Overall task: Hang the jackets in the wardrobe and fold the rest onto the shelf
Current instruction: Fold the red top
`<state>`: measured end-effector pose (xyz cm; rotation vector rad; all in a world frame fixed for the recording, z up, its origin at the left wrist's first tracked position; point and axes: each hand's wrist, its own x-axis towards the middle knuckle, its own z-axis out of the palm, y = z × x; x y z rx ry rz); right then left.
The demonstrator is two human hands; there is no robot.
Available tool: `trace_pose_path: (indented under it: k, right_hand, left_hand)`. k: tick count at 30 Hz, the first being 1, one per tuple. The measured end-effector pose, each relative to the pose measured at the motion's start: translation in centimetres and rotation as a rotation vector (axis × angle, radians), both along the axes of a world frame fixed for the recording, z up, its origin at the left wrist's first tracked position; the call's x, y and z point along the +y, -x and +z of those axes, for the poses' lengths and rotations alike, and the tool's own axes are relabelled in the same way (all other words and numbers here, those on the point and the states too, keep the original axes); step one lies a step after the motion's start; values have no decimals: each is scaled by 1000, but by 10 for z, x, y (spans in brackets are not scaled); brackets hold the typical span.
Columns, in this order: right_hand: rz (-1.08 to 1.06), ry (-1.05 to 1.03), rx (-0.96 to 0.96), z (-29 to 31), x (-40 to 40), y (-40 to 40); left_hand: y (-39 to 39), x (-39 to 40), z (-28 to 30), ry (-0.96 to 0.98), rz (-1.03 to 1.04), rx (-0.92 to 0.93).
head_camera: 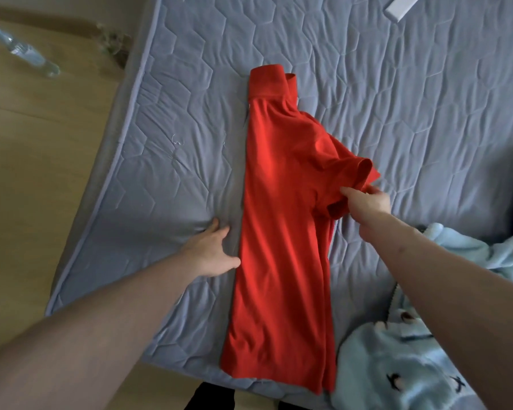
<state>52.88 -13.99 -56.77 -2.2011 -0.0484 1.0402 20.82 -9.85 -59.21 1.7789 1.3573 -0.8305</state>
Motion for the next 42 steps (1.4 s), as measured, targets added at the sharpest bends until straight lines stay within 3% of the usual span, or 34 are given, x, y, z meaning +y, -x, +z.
trace_pose_path:
  k: [3,5,7,11,14,18,21,25,29,36,42]
  right_hand:
    - [214,-114,-388,13,9,19]
    - [415,-257,-536,17,13,39]
    - [638,-307,-522,13,16,59]
    - [1039,-147,-182,6,16,95]
    - [977,-271,-214,17,1,106]
    - [691,-421,-343,31,-47,109]
    - [570,-163,-338,25,-106,104]
    - [457,225,-52,7,-187,108]
    - [526,427,125,-6,-237,125]
    - [574,463,201,6,-271,146]
    - [772,607,336,55,-311,157]
  left_hand:
    - [-2,5,1,38,-24,20]
    - [0,6,1,56,-44,20]
    - [1,8,2,78,-43,21]
    - [7,8,4,107,-45,11]
    - [13,4,6,99,-6,-47]
    - [19,-22,15,-155,123,-155]
    - [21,-62,19,-110,396,-210]
    - [30,-131,19,147,623,-170]
    - [39,-180,16,263,679,-165]
    - [59,-215,34,216,524,-47]
    - [92,-244,72,442,482,48]
